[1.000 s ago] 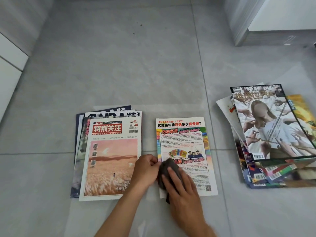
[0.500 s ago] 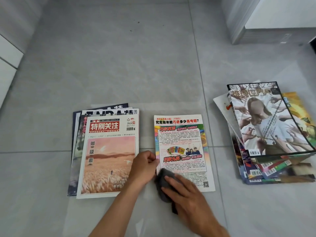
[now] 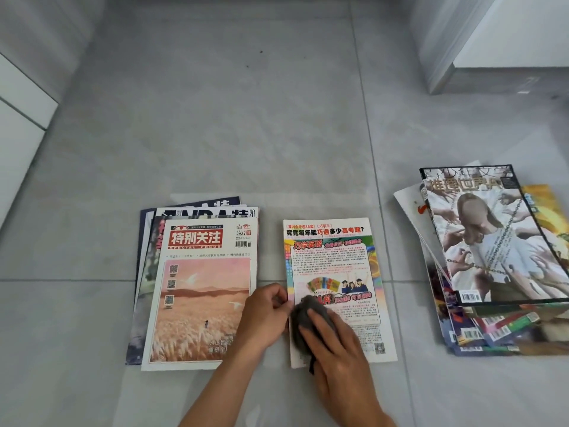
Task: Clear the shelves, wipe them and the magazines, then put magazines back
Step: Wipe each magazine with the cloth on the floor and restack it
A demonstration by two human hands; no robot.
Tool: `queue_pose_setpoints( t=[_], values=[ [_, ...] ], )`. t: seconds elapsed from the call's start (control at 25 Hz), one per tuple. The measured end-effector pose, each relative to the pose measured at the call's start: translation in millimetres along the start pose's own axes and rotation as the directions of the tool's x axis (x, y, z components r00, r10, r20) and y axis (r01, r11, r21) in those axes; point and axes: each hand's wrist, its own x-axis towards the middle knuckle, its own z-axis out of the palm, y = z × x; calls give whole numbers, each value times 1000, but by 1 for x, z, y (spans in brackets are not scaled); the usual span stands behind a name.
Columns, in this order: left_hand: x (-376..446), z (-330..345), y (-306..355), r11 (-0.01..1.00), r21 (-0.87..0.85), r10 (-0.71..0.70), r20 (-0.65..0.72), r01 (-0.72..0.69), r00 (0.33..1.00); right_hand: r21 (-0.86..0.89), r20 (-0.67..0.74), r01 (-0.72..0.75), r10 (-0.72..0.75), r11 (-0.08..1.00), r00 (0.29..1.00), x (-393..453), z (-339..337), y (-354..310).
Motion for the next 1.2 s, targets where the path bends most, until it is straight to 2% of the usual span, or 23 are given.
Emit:
queue_pose_setpoints(
  t=[0.08,0.24,0.28,0.36,0.44,0.6,0.72,0.88,1.04,1.12,1.2],
  values=[
    [0,0,1,1000,-13,-5,7,5,1000,-2,13,-27,27,1000,1000,35,-2,12],
    [-1,2,6,1000,15,-9,-19,9,1000,50,-14,-179,179,983,984,145,-1,31],
    [-3,3,7,1000,27,-13,-34,14,999,51,7,-175,175,983,985,161,1,33],
    [-4,4,5,999,27,-28,-49,29,998,-3,48,-60,60,998,997,169,-2,46],
    [-3,4,5,998,38,-49,-51,51,998,-38,27,-33,34,999,999,158,-17,81],
    [-1,3,6,997,62,-41,-62,44,997,17,-142,-278,278,960,950,124,-51,127],
    [-5,4,10,996,66,-53,-59,57,997,7,-157,-338,335,941,929,72,-45,102],
    [-12,-1,24,987,106,-119,-42,123,992,-52,-129,-350,341,935,931,-15,-36,68],
    [-17,6,58,977,-191,-69,118,91,991,-125,9,-349,353,929,936,-23,-39,70],
    [-12,15,74,928,-344,-118,90,142,989,-144,53,-371,382,917,923,-12,-50,66],
    [-10,17,84,885,-407,-190,129,226,973,-95,57,-375,381,922,923,-4,-61,64]
  ],
)
